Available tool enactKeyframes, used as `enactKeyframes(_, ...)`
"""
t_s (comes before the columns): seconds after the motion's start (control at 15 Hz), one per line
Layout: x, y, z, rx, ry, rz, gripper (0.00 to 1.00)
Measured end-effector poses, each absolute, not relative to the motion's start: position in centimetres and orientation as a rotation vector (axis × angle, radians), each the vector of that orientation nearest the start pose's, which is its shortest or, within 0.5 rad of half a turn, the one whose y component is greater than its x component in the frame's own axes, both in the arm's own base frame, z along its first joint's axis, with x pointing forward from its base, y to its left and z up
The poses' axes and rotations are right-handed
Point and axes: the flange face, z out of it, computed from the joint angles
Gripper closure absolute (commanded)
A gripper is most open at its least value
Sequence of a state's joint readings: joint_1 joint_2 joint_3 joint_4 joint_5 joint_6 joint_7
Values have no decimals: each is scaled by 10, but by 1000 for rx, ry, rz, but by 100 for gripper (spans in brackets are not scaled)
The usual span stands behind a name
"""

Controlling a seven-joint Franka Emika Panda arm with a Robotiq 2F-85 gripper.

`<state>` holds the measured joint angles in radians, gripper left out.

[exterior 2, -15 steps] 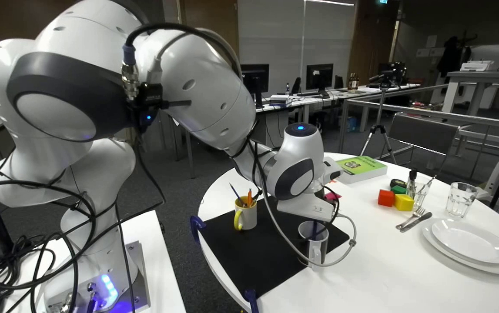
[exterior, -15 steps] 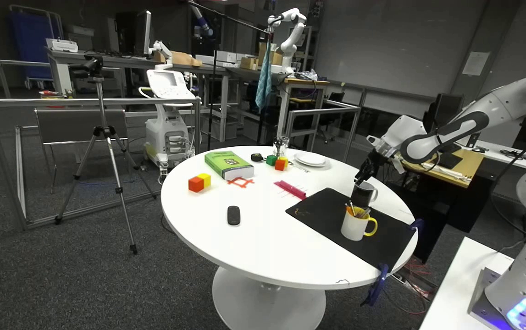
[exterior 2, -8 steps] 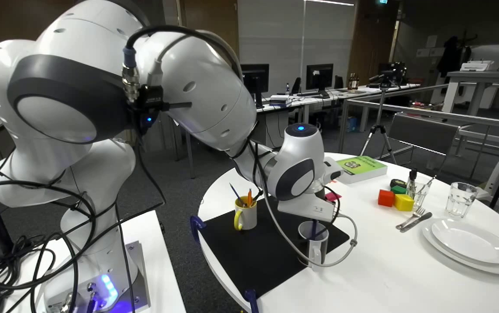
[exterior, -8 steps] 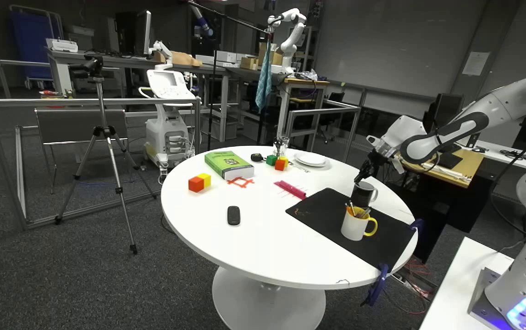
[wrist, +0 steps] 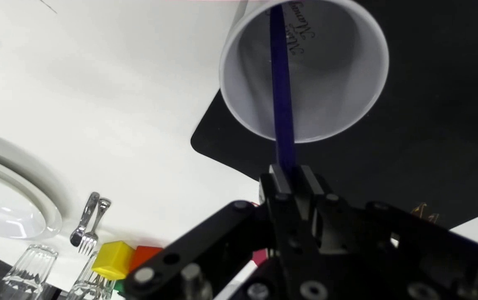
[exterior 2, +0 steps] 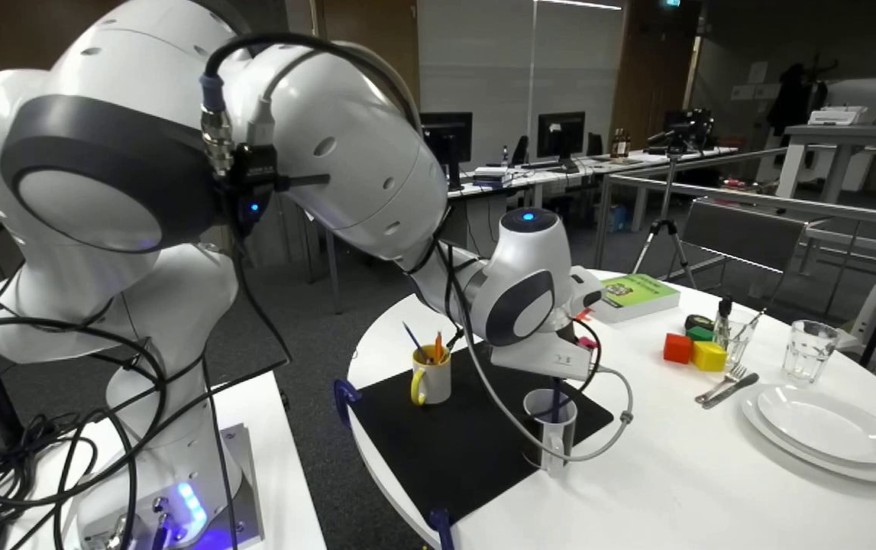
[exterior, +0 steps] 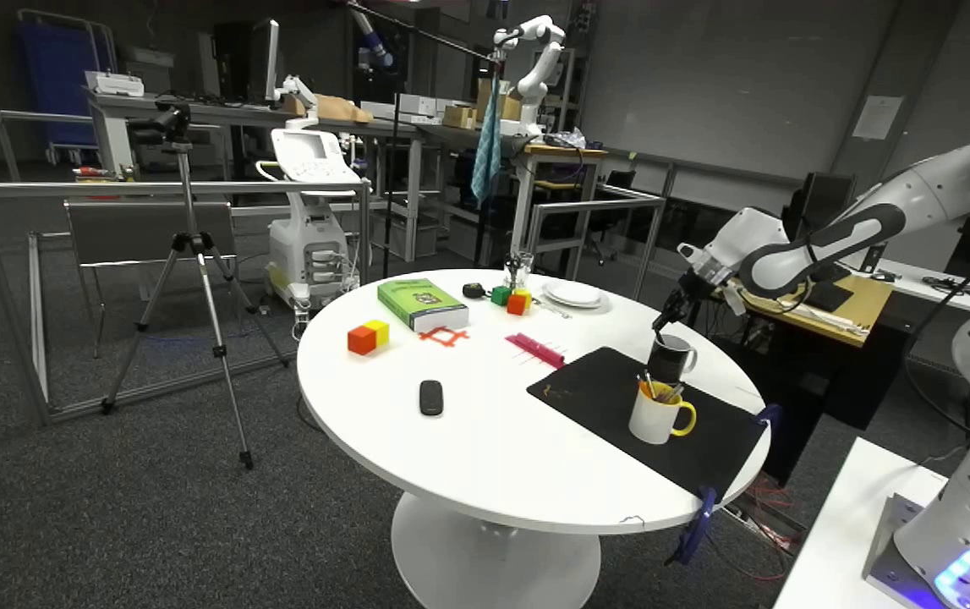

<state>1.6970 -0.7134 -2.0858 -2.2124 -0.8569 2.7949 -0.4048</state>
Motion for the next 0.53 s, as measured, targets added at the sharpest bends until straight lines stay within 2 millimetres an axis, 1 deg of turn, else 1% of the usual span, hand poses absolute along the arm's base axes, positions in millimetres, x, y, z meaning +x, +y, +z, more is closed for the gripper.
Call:
enactKeyframes(0.27,534,-193,269,-2921,-863,-755,97)
enactKeyframes(0.53,527,-200,292,-2915,-838,-831,97)
